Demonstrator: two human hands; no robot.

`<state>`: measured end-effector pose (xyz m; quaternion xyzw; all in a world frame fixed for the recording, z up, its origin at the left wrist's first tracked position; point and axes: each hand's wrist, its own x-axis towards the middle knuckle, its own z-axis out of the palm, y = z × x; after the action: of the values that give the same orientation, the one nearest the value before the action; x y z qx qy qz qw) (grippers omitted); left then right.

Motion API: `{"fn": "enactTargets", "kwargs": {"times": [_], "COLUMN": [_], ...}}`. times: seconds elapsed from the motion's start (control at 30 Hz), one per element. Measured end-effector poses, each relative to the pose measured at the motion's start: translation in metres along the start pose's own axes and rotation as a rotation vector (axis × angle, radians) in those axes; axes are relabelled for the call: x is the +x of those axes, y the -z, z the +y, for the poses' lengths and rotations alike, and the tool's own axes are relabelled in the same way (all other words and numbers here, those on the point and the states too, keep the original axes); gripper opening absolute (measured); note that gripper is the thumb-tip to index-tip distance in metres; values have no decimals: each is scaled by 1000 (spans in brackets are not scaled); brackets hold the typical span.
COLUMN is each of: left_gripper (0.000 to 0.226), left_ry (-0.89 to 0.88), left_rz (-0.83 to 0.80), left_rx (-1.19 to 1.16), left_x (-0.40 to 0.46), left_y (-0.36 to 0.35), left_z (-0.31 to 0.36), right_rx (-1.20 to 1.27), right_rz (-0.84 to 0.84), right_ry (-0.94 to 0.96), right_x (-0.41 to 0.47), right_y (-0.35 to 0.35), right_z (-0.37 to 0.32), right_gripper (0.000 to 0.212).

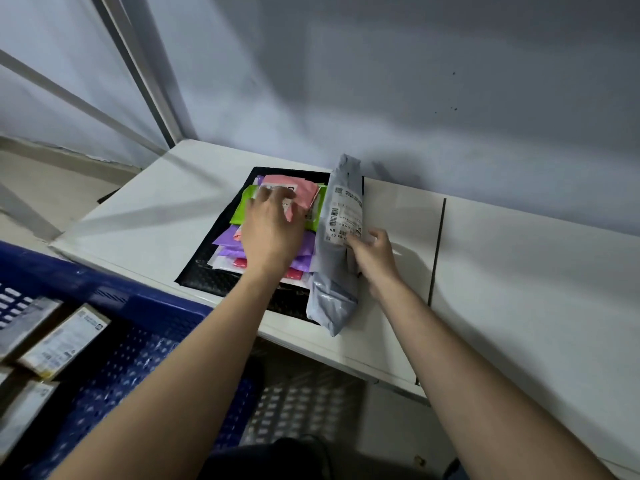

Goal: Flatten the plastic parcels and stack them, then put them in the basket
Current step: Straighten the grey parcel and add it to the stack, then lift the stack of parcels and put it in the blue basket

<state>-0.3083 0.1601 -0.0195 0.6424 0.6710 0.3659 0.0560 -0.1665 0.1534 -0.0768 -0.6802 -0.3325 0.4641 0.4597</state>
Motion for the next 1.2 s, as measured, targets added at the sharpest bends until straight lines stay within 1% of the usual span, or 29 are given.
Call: {"fn": "enactTargets", "kwargs": {"times": [0.03, 0.07, 0.17, 0.2, 0.3, 0.37, 0.47, 0.53, 0.63, 0.67, 0.8, 0.9, 0.97, 1.0, 1.07, 1.13, 1.2], "left_gripper": [29, 32, 50, 57, 76, 87, 102, 108, 116, 120, 134, 140, 147, 149, 138, 119, 113], "left_ry": [20, 41, 146, 202, 357, 422, 549, 627, 653, 659, 670, 638, 645, 641, 623, 611, 603], "left_rz": [16, 19, -41, -75, -187, -263, -409, -475, -513, -539, -674, -677, -686, -701, -715, -663, -582], "left_rx": [11, 32, 114, 124, 123, 112, 15, -47, -43, -45, -55, 42, 92, 106, 95, 75, 49], "left_x": [8, 16, 35, 40, 51, 54, 53, 51, 54, 56, 69, 74, 74, 73, 70, 62, 55], "left_y": [3, 7, 14, 15, 17, 15, 10, 3, -1, 0, 5, 6, 8, 11, 13, 12, 12], "left_z": [-8, -16, -46, -56, -78, -91, -107, -115, -123, -123, -124, -123, -122, -121, -119, -113, -106], "right_rx": [-11, -23, -12, -13, -32, -20, 16, 5, -109, -158, -290, -409, -485, -512, -540, -559, -590], "right_rz": [7, 11, -30, -41, -33, -27, -64, -75, -59, -54, -23, -15, 0, 7, 3, -12, -25], "right_ry": [-28, -53, -107, -115, -113, -106, -99, -124, -129, -131, -152, -144, -119, -104, -87, -100, -116], "right_x": [2, 3, 7, 6, 9, 12, 13, 17, 22, 23, 30, 31, 29, 28, 27, 26, 25], "right_y": [1, 1, -3, -6, -16, -22, -29, -35, -43, -45, -60, -71, -76, -78, -79, -77, -74], "right_z": [0, 0, 3, 3, 6, 3, -8, -11, -16, -18, -28, -34, -38, -39, -40, -39, -39], "right_gripper": [58, 63, 52, 54, 86, 97, 93, 99, 94, 95, 119, 125, 125, 124, 122, 122, 125]}}
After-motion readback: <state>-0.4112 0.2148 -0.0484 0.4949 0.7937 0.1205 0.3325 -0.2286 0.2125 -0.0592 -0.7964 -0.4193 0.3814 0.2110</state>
